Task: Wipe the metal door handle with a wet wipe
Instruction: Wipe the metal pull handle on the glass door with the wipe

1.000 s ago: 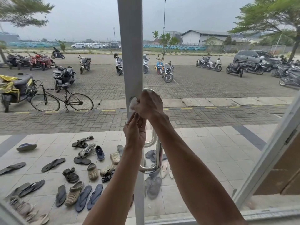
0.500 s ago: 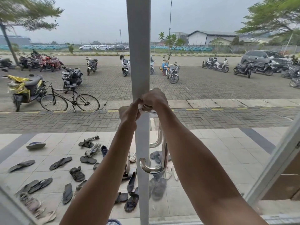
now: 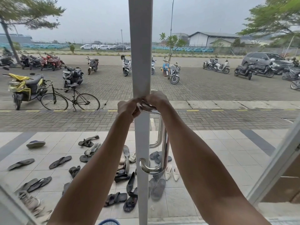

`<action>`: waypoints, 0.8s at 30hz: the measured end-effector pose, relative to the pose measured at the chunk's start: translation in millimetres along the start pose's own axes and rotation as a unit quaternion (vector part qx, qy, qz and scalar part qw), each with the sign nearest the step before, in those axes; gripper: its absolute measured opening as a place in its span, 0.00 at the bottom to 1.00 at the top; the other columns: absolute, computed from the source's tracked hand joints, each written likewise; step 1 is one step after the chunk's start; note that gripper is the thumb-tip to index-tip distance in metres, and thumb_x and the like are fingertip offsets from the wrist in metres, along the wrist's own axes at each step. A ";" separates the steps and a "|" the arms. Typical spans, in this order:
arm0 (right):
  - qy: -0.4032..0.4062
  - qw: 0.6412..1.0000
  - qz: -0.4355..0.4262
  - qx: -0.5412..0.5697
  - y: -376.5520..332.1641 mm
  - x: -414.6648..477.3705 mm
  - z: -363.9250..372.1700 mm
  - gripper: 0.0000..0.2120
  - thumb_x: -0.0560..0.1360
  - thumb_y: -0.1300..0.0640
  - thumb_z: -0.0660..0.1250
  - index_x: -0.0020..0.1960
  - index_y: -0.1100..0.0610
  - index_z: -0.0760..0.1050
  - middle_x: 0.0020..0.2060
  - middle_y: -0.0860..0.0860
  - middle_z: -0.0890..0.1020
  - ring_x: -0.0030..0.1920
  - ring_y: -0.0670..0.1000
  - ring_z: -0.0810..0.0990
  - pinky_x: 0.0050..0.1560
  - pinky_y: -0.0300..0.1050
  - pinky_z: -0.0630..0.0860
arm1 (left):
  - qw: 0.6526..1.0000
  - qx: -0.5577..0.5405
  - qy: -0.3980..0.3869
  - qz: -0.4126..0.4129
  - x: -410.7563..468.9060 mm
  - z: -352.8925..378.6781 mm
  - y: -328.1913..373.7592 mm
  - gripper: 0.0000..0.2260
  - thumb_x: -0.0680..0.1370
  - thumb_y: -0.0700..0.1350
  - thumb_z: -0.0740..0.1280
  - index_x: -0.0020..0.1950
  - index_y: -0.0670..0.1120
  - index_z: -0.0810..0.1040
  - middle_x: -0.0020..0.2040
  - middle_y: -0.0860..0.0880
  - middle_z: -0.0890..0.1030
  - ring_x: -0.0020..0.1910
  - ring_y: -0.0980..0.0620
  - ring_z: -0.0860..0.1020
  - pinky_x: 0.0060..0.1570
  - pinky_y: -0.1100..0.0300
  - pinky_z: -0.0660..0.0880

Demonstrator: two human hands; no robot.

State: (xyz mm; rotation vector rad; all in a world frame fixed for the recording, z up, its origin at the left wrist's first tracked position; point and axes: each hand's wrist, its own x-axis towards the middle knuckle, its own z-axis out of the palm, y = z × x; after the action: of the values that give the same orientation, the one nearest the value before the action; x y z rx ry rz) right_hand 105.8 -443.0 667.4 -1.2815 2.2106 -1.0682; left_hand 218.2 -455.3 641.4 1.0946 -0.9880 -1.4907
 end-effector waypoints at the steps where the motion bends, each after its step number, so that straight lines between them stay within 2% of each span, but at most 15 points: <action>1: 0.020 1.000 0.001 0.014 -1.4 -8.1 -4.5 0.13 0.67 0.45 0.73 0.38 0.55 0.79 0.40 0.51 0.85 0.38 0.52 0.82 0.33 0.40 0.74 | 1.000 0.003 0.001 -0.004 3.5 -0.2 1.0 0.10 0.69 0.39 0.79 0.44 0.38 0.82 0.39 0.41 0.83 0.35 0.47 0.81 0.28 0.63 0.80; 3: 0.064 0.996 0.015 0.064 -0.2 -16.4 -10.2 0.13 0.68 0.48 0.76 0.38 0.55 0.76 0.36 0.51 0.80 0.38 0.53 0.79 0.33 0.39 0.70 | 1.000 0.013 -0.006 -0.018 9.4 -1.5 2.7 0.11 0.70 0.39 0.78 0.49 0.38 0.83 0.42 0.40 0.83 0.35 0.47 0.81 0.28 0.63 0.80; 5: 0.097 0.992 0.016 0.077 2.9 -17.0 -9.8 0.18 0.70 0.50 0.77 0.35 0.54 0.68 0.34 0.50 0.76 0.37 0.52 0.76 0.30 0.38 0.67 | 0.999 0.008 -0.022 -0.037 13.6 -4.5 1.4 0.11 0.72 0.39 0.77 0.52 0.39 0.83 0.44 0.41 0.84 0.34 0.49 0.82 0.27 0.63 0.80; 6: 0.109 0.991 0.009 0.071 4.0 -15.0 -8.0 0.20 0.70 0.50 0.77 0.35 0.54 0.66 0.36 0.50 0.78 0.38 0.52 0.77 0.29 0.37 0.66 | 0.998 -0.002 -0.034 -0.048 14.5 -6.3 -0.4 0.11 0.72 0.40 0.77 0.53 0.38 0.83 0.45 0.41 0.84 0.34 0.50 0.82 0.27 0.63 0.80; 8: 0.126 0.990 -0.008 0.055 2.7 -15.5 -4.5 0.17 0.70 0.51 0.78 0.37 0.54 0.70 0.43 0.53 0.84 0.41 0.54 0.82 0.31 0.37 0.68 | 0.996 -0.033 -0.062 -0.059 14.3 -9.7 -5.1 0.11 0.74 0.41 0.76 0.53 0.38 0.82 0.44 0.42 0.84 0.33 0.52 0.83 0.28 0.64 0.79; 10: 0.125 0.991 -0.027 0.050 1.6 -16.0 -1.4 0.09 0.73 0.53 0.74 0.47 0.56 0.77 0.52 0.55 0.84 0.51 0.56 0.83 0.40 0.41 0.70 | 0.993 -0.060 -0.084 -0.058 12.8 -10.6 -10.2 0.10 0.74 0.42 0.76 0.51 0.38 0.82 0.41 0.43 0.85 0.31 0.53 0.84 0.30 0.64 0.80; 12: 0.125 0.991 -0.040 0.034 0.1 -18.1 0.6 0.12 0.75 0.54 0.72 0.56 0.57 0.77 0.56 0.56 0.82 0.57 0.57 0.81 0.44 0.43 0.68 | 0.990 -0.079 -0.104 -0.058 9.6 -10.3 -14.4 0.08 0.75 0.43 0.75 0.48 0.39 0.82 0.37 0.45 0.85 0.30 0.54 0.84 0.31 0.64 0.81; 15: 0.126 0.991 -0.055 0.003 -2.6 -22.6 3.8 0.14 0.78 0.55 0.69 0.60 0.59 0.75 0.58 0.58 0.81 0.59 0.59 0.80 0.46 0.43 0.67 | 0.985 -0.108 -0.119 -0.061 7.0 -11.8 -19.2 0.07 0.77 0.42 0.74 0.45 0.39 0.81 0.33 0.46 0.85 0.30 0.55 0.84 0.36 0.64 0.83; 19: 0.114 0.992 -0.056 -0.007 0.6 -20.9 2.0 0.13 0.77 0.53 0.69 0.59 0.59 0.78 0.57 0.56 0.82 0.58 0.57 0.81 0.44 0.42 0.69 | 0.993 -0.084 -0.078 -0.042 5.0 -9.3 -13.2 0.09 0.74 0.40 0.76 0.50 0.38 0.82 0.41 0.42 0.84 0.29 0.53 0.83 0.31 0.63 0.81; 22: 0.108 0.992 -0.057 -0.019 7.8 -20.8 -0.7 0.14 0.78 0.51 0.67 0.59 0.58 0.79 0.57 0.55 0.82 0.59 0.56 0.81 0.44 0.42 0.68 | 1.000 -0.022 0.003 0.004 5.1 3.9 -2.8 0.09 0.68 0.35 0.79 0.44 0.38 0.83 0.37 0.42 0.83 0.24 0.53 0.80 0.25 0.64 0.78; 24: 0.132 0.990 -0.051 -0.008 11.4 -24.7 -2.9 0.13 0.77 0.51 0.69 0.57 0.58 0.80 0.54 0.54 0.82 0.57 0.54 0.82 0.44 0.41 0.68 | 0.999 0.026 0.030 0.023 6.9 9.3 1.6 0.11 0.64 0.36 0.81 0.44 0.37 0.84 0.39 0.41 0.84 0.27 0.51 0.80 0.24 0.65 0.75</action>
State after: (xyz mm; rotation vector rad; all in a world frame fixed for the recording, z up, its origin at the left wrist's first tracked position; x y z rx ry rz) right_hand 110.2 -417.3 659.3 -1.3394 2.3693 -1.3290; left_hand 209.0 -461.9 644.3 1.1400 -1.0072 -1.3945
